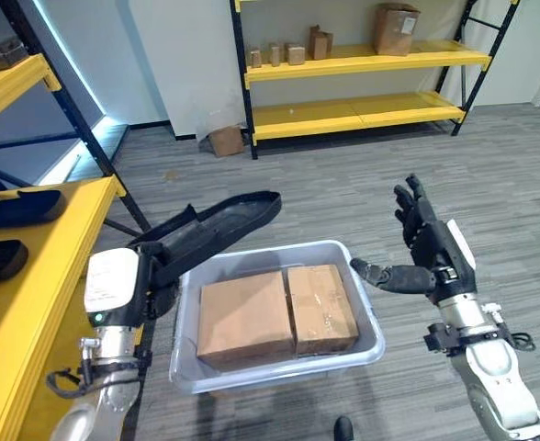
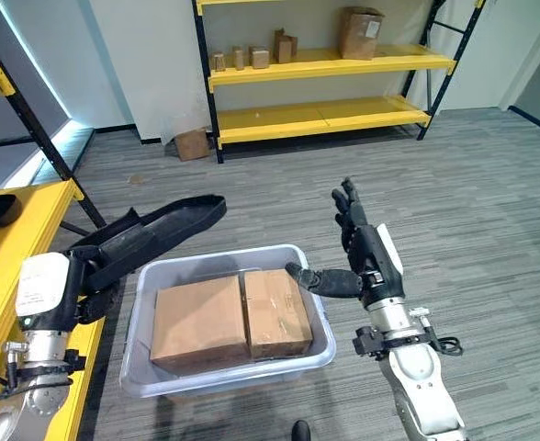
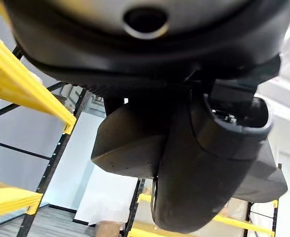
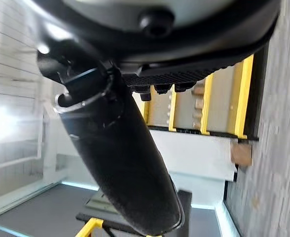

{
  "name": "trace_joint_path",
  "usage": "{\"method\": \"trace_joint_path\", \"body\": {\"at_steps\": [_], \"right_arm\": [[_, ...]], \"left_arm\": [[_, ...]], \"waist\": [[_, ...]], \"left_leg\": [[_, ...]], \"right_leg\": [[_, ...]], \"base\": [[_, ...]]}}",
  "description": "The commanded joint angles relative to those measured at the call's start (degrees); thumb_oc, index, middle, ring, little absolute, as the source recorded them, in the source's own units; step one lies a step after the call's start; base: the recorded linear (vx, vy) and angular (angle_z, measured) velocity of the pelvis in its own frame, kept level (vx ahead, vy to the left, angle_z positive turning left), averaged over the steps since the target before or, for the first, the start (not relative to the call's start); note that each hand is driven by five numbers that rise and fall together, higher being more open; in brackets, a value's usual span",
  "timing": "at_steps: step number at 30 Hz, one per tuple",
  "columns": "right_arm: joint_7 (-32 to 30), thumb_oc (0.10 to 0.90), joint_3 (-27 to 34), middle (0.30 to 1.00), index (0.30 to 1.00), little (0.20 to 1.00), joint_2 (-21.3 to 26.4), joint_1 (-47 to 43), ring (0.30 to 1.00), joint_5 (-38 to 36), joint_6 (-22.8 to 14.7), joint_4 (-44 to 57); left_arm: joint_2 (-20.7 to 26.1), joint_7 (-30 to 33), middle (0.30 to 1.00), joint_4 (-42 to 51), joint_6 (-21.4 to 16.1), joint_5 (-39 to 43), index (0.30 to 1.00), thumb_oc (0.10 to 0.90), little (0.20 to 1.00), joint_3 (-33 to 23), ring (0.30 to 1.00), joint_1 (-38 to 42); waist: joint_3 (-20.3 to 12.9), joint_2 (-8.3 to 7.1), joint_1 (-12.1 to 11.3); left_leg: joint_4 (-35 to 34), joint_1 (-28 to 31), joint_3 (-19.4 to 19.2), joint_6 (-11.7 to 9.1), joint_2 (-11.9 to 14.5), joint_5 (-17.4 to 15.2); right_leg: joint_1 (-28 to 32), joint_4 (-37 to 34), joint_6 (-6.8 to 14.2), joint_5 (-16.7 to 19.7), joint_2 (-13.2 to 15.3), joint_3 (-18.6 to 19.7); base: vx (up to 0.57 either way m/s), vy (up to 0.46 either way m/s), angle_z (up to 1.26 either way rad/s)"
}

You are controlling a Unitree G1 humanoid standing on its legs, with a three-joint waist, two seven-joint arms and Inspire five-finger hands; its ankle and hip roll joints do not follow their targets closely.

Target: Move parts from the plastic box to the shelf.

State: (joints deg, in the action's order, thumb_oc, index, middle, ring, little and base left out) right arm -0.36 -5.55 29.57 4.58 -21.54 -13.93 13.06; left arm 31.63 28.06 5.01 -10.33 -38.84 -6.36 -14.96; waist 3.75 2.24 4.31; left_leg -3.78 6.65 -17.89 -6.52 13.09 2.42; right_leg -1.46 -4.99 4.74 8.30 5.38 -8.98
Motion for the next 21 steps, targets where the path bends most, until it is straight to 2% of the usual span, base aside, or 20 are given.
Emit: {"method": "trace_joint_path", "body": {"at_steps": [1, 3, 6, 7, 8, 9, 11, 13, 14, 15, 16, 17, 19, 21], "right_arm": [[-0.93, 0.900, -0.03, 1.000, 1.000, 1.000, -0.48, -8.91, 1.000, -2.46, -5.52, 6.30], [-1.98, 0.900, -1.59, 1.000, 1.000, 1.000, -0.66, -11.24, 1.000, -1.78, -5.82, 6.60], [-3.95, 0.900, -2.43, 1.000, 1.000, 1.000, -0.60, -13.56, 1.000, 0.28, -6.45, 6.99], [-5.14, 0.900, -2.62, 1.000, 1.000, 1.000, -0.04, -14.22, 1.000, 1.11, -6.74, 6.82], [-5.17, 0.900, -2.58, 1.000, 1.000, 1.000, -0.04, -14.30, 1.000, 1.13, -6.76, 6.79], [-5.48, 0.900, -2.74, 1.000, 1.000, 1.000, 0.37, -14.35, 1.000, 1.68, -6.85, 6.64], [-5.72, 0.900, -3.08, 1.000, 1.000, 1.000, 0.33, -13.37, 1.000, 1.45, -7.01, 5.87], [-4.83, 0.900, -3.39, 1.000, 1.000, 1.000, 0.05, -11.34, 1.000, 0.40, -6.72, 5.33], [-4.44, 0.900, -3.52, 1.000, 1.000, 1.000, -0.10, -10.09, 1.000, -0.17, -6.31, 4.71], [-4.21, 0.900, -2.98, 1.000, 1.000, 1.000, -0.98, -7.69, 1.000, -1.68, -5.88, 4.29], [-4.06, 0.900, -2.80, 1.000, 1.000, 1.000, -0.97, -7.34, 1.000, -1.82, -5.84, 4.45], [-4.33, 0.900, -0.35, 1.000, 1.000, 1.000, -1.55, -4.08, 1.000, -2.52, -6.14, 4.76], [-4.48, 0.900, 1.72, 1.000, 1.000, 1.000, -3.29, -1.29, 1.000, -4.00, -6.29, 4.56], [-4.42, 0.900, 2.45, 1.000, 1.000, 1.000, -3.74, -0.08, 1.000, -3.97, -6.25, 4.62]], "left_arm": [[3.45, 5.18, 0.300, 6.20, -2.15, 5.16, 0.300, 0.400, 0.300, -7.45, 0.300, 4.76], [1.70, 6.11, 0.300, 6.97, -1.97, 6.44, 0.300, 0.400, 0.300, -8.11, 0.300, 3.27], [0.55, 7.73, 0.300, 8.19, -1.86, 7.33, 0.300, 0.400, 0.300, -9.14, 0.300, 2.51], [0.67, 8.45, 0.300, 8.51, -1.94, 7.84, 0.300, 0.400, 0.300, -8.53, 0.300, 4.12], [0.68, 8.44, 0.300, 8.52, -1.92, 7.84, 0.300, 0.400, 0.300, -8.51, 0.300, 4.22], [1.01, 8.62, 0.300, 8.84, -2.33, 8.15, 0.300, 0.400, 0.300, -8.29, 0.300, 4.96], [1.21, 9.07, 0.300, 9.31, -2.93, 8.17, 0.300, 0.400, 0.300, -8.01, 0.300, 5.75], [0.93, 8.98, 0.300, 9.23, -3.01, 8.70, 0.300, 0.400, 0.300, -7.43, 0.300, 6.22], [0.87, 8.68, 0.300, 9.03, -3.02, 9.12, 0.300, 0.400, 0.300, -7.02, 0.300, 6.57], [0.84, 8.60, 0.300, 9.00, -3.08, 9.41, 0.300, 0.400, 0.300, -6.46, 0.300, 6.91], [0.90, 8.59, 0.300, 9.03, -3.06, 9.43, 0.300, 0.400, 0.300, -6.29, 0.300, 6.82], [0.57, 8.71, 0.300, 8.80, -3.02, 8.84, 0.300, 0.400, 0.300, -5.74, 0.300, 6.69], [0.45, 9.01, 0.300, 8.69, -3.01, 8.38, 0.300, 0.400, 0.300, -5.16, 0.300, 6.62], [0.56, 8.77, 0.300, 8.91, -3.16, 8.15, 0.300, 0.400, 0.300, -4.64, 0.300, 6.42]], "waist": [[-0.42, -1.64, -1.21], [0.52, -1.42, -2.95], [2.57, -0.52, -4.88], [3.90, -1.03, -5.23], [3.87, -1.04, -5.12], [4.19, -1.57, -5.03], [4.01, -2.46, -4.32], [3.59, -2.97, -3.68], [3.32, -2.96, -3.38], [2.73, -2.80, -2.68], [2.77, -2.79, -2.57], [1.62, -2.01, -1.28], [0.17, -1.42, -1.02], [-0.19, -1.53, -1.19]], "left_leg": [[1.70, -2.65, 6.94, -4.32, 7.80, 9.33], [1.56, -3.86, 8.51, -5.25, 8.66, 12.03], [-0.41, -7.39, 11.42, -7.60, 8.95, 19.18], [1.10, -10.85, 10.56, -6.90, 7.57, 20.54], [1.38, -11.33, 10.76, -6.73, 7.48, 20.59], [5.00, -11.95, 8.99, -5.98, 7.07, 18.75], [12.52, -12.21, 6.93, -3.59, 6.40, 11.57], [20.65, -10.50, 6.01, -3.09, 6.68, 5.57], [22.96, -9.35, 5.54, -2.74, 6.91, 4.11], [22.86, -6.44, 5.02, -2.56, 6.78, 1.87], [22.66, -6.17, 5.21, -2.50, 6.68, 1.79], [15.15, -2.72, 3.63, -2.51, 5.69, -0.20], [6.01, -0.35, 1.77, -2.29, 4.32, -1.84], [2.95, 0.37, 1.98, -1.56, 2.93, -1.91]], "right_leg": [[5.15, 5.84, 0.55, -10.30, 0.48, -1.37], [5.44, 5.16, -0.19, -10.59, -0.77, -2.24], [5.04, 4.10, -1.09, -10.99, -1.43, -5.56], [4.13, 3.46, -1.62, -10.39, -0.34, -8.55], [3.94, 3.39, -1.61, -10.15, -0.26, -8.71], [2.93, 3.33, -1.87, -9.96, 0.45, -10.06], [1.18, 3.37, -2.24, -9.22, 1.81, -12.32], [1.52, 3.29, -2.12, -9.39, 2.53, -13.25], [1.40, 3.63, -2.38, -9.57, 2.71, -14.76], [1.09, 4.59, -2.18, -9.48, 3.44, -16.98], [1.39, 4.75, -2.02, -9.63, 3.56, -17.24], [1.42, 5.63, -0.15, -8.63, 5.17, -19.54], [1.60, 6.35, 1.28, -7.22, 7.21, -20.44], [1.78, 6.59, 2.05, -6.52, 8.44, -21.02]], "base": [[-0.05, -0.214, 0.12], [-0.09, -0.186, 0.20], [-0.22, -0.109, 0.34], [-0.27, -0.058, 0.72], [-0.31, -0.099, 1.08], [-0.23, -0.115, 1.57], [-0.19, -0.134, 0.97], [-0.05, -0.046, 0.67], [-0.10, 0.076, 1.37], [-0.06, 0.086, 1.60], [-0.03, 0.274, 0.90], [0.03, 0.253, 1.04], [0.01, 0.360, 0.84], [0.00, 0.273, 0.69]]}}
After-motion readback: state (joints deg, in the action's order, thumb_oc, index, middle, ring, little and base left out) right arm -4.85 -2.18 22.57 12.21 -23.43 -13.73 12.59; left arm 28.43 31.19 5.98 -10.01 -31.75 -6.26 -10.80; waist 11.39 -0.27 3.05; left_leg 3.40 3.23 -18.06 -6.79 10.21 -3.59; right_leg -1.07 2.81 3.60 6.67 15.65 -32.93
